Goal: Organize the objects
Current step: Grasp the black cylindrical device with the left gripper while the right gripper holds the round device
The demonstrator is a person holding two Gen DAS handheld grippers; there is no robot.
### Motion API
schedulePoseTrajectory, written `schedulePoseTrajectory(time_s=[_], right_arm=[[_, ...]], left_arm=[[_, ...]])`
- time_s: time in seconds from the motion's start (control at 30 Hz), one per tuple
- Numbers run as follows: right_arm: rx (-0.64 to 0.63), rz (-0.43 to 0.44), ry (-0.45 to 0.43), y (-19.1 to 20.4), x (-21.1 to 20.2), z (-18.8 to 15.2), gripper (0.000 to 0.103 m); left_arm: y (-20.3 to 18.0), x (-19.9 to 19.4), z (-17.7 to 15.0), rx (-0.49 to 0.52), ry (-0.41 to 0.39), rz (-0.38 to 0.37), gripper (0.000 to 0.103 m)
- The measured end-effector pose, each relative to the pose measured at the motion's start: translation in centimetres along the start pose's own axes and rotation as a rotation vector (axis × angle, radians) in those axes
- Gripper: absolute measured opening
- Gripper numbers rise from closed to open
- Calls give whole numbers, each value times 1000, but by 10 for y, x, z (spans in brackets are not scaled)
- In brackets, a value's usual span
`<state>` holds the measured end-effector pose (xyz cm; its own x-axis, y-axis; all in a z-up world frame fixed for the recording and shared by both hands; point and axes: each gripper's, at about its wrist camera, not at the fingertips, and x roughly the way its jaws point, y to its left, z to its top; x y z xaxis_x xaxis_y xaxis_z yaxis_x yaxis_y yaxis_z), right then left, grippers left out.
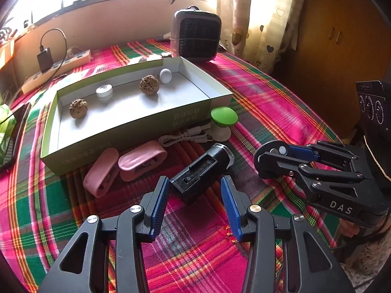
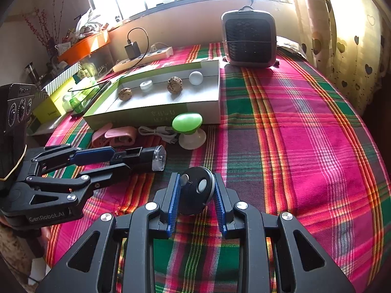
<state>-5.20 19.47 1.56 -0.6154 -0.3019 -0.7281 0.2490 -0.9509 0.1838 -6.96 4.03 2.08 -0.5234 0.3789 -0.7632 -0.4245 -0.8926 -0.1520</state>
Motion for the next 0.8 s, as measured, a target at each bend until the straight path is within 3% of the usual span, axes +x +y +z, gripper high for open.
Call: schedulePoseTrajectory(time_s=[0.17,0.3,0.47,0.8], right_arm=[[2,-2,7,-4,1,-1,28],[6,-4,9,-7,1,-2,28],[10,-4,11,-10,1,-3,28],[11,-5,9,-11,1,-3,28]], left_arm=[[-12,-3,-5,24,27,-86,42],[-15,-4,-3,43,8,-29,42],[-14,-5,5,70,-16,-9,42],[-20,25,18,123,41,15,42]])
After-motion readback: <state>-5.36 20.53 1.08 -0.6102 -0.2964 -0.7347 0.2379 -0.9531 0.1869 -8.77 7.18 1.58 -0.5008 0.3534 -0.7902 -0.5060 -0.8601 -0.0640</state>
